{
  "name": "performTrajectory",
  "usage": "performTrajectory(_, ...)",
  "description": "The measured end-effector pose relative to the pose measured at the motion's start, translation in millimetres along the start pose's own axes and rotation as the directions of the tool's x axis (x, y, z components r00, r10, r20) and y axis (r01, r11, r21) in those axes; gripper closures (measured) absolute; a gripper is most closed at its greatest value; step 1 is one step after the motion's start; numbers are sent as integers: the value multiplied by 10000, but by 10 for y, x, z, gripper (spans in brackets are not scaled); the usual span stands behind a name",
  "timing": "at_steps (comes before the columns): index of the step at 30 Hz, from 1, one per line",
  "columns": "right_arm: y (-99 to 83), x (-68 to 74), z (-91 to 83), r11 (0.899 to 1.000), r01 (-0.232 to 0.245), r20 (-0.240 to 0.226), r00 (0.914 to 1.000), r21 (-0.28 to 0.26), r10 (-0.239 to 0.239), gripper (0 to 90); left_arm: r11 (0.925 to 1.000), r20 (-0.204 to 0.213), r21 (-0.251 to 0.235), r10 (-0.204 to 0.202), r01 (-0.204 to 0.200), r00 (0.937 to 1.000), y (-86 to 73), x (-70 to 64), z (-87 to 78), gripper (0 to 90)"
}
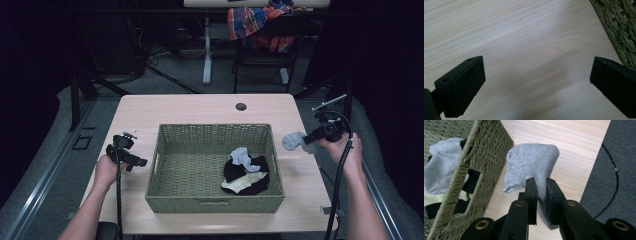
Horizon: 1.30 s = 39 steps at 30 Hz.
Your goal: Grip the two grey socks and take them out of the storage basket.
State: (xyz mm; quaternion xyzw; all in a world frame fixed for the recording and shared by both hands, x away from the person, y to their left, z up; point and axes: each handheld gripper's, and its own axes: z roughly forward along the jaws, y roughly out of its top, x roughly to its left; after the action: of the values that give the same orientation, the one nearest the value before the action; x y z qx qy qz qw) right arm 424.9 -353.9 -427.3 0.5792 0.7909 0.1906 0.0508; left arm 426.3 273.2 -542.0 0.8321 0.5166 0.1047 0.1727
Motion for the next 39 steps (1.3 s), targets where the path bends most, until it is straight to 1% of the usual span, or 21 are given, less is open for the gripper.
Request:
performTrajectory(4,1,-5,77,9996,29,11,10000,292,-29,819,10000,5,-10,1,-1,10000,-1,2,-4,1)
performTrajectory(8,0,-3,147,9993,-14,72,10000,374,11,819,10000,18,-14,0,0,10000,-1,4,-4,1)
performTrajectory(11,4,-8,199,9982,69,41,10000,601,-71,820,10000,9,-22,17,-17,10000,-1,3,-4,1)
performTrajectory(13,-8,-3,246,9986,-106,84,9999,515,102,820,10000,-10,-20,11,-11,10000,0,2,-6,1)
performTrajectory(14,-5,-18,253,9978,25,68,10000,659,-30,820,10000,-24,-21,8,-8,10000,0,2,-7,1)
performTrajectory(19,-20,-55,307,9969,-42,47,10000,788,38,822,10000,-26,-27,4,-5,10000,1,0,-7,1)
performTrajectory(20,-26,-50,326,9968,-121,165,9998,786,108,822,10000,-22,-27,2,-2,10000,1,1,-7,1)
performTrajectory(22,-28,-53,367,9959,-116,162,9998,900,102,822,10000,-7,-7,3,-3,10000,0,4,-11,1)
performTrajectory(23,-35,-46,390,9964,-224,162,9996,822,211,821,10000,-8,-13,3,-3,10000,0,5,-10,1)
performTrajectory(24,-29,-56,405,9943,-65,202,9998,1067,44,822,10000,-9,-8,7,-7,10000,0,6,-9,1)
performTrajectory(25,-30,-61,419,9935,-52,168,9999,1133,33,821,10000,13,1,-1,1,10000,0,5,-7,1)
performTrajectory(28,-53,-69,508,9931,-348,255,9992,1120,321,820,10000,-22,-18,6,-6,10000,2,-1,0,1)
performTrajectory(30,-53,-95,543,9886,-151,199,9997,1496,122,819,10000,-22,-14,6,-6,10000,4,-2,2,1)
performTrajectory(31,-68,-84,583,9895,-342,249,9992,1405,310,817,10000,1,13,15,-15,10000,4,0,1,1)
performTrajectory(32,-62,-97,590,9859,-189,194,9997,1662,159,814,10000,3,18,10,-10,10000,4,0,3,1)
performTrajectory(33,-62,-97,610,9839,-170,187,9997,1779,139,806,10000,4,22,6,-6,10000,4,1,4,1)
performTrajectory(34,-73,-88,647,9837,-265,165,9996,1780,239,771,10000,6,23,3,-3,10000,4,1,4,1)
performTrajectory(35,-79,-82,693,9791,-350,120,9994,2003,333,687,10000,9,21,2,-2,10000,4,1,3,1)
performTrajectory(37,-82,-95,720,9759,-253,-71,9996,2169,275,633,10000,9,15,4,-4,10000,4,1,3,1)
performTrajectory(38,-76,-105,719,9695,-108,-107,9998,2448,139,551,10000,11,20,6,-6,10000,4,2,3,1)
performTrajectory(39,-83,-86,721,9745,-319,-4,9995,2223,328,505,10000,6,19,2,-2,10000,4,2,2,1)
